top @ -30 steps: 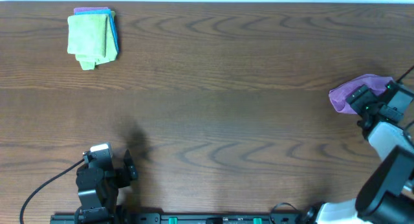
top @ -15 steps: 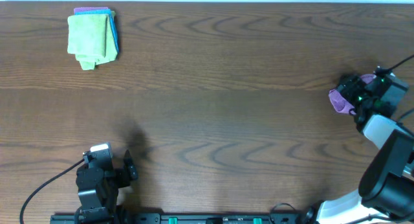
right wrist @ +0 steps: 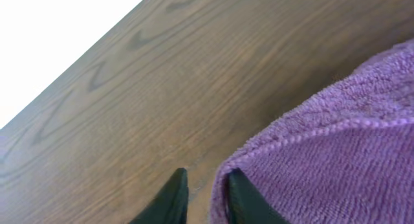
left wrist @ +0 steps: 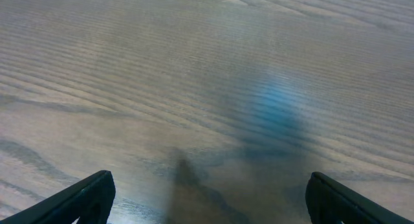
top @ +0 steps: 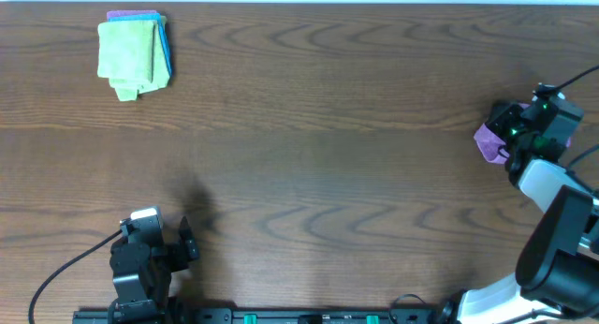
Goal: Fold the cloth
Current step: 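Lift the pink cloth with the right gripper and drop it mid-table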
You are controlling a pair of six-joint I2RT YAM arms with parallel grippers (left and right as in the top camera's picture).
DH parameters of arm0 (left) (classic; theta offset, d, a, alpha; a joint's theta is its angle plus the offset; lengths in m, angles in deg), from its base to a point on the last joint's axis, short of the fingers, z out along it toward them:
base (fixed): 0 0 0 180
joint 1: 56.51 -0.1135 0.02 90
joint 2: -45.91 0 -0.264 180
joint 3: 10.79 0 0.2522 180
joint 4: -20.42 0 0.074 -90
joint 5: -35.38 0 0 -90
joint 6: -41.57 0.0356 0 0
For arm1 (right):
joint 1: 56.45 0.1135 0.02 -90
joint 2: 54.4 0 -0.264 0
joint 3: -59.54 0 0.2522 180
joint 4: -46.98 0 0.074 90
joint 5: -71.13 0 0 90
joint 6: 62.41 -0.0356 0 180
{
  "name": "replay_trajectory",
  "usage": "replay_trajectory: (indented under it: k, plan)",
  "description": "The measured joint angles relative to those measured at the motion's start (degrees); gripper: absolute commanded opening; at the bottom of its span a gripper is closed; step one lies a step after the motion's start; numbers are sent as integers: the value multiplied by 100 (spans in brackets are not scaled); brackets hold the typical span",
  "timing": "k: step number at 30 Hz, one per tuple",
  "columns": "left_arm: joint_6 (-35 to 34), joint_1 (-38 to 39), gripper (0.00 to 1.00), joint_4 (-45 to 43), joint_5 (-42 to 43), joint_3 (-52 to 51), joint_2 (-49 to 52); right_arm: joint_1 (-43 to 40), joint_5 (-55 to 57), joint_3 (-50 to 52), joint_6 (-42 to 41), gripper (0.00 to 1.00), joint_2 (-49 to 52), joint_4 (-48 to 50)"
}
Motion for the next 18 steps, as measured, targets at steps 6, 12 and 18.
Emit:
replay_trajectory:
  k: [6, 12, 18]
  plan:
    - [-2, 0, 95, 0, 0, 0, 0, 0, -326, -369, -238, 1, 0, -33]
    - [0, 0, 96, 0, 0, 0, 0, 107, -1233, -1641, -374, 2, 39, -37]
    - [-2, 0, 95, 0, 0, 0, 0, 824, -1899, -3176, -422, 1, 44, -116]
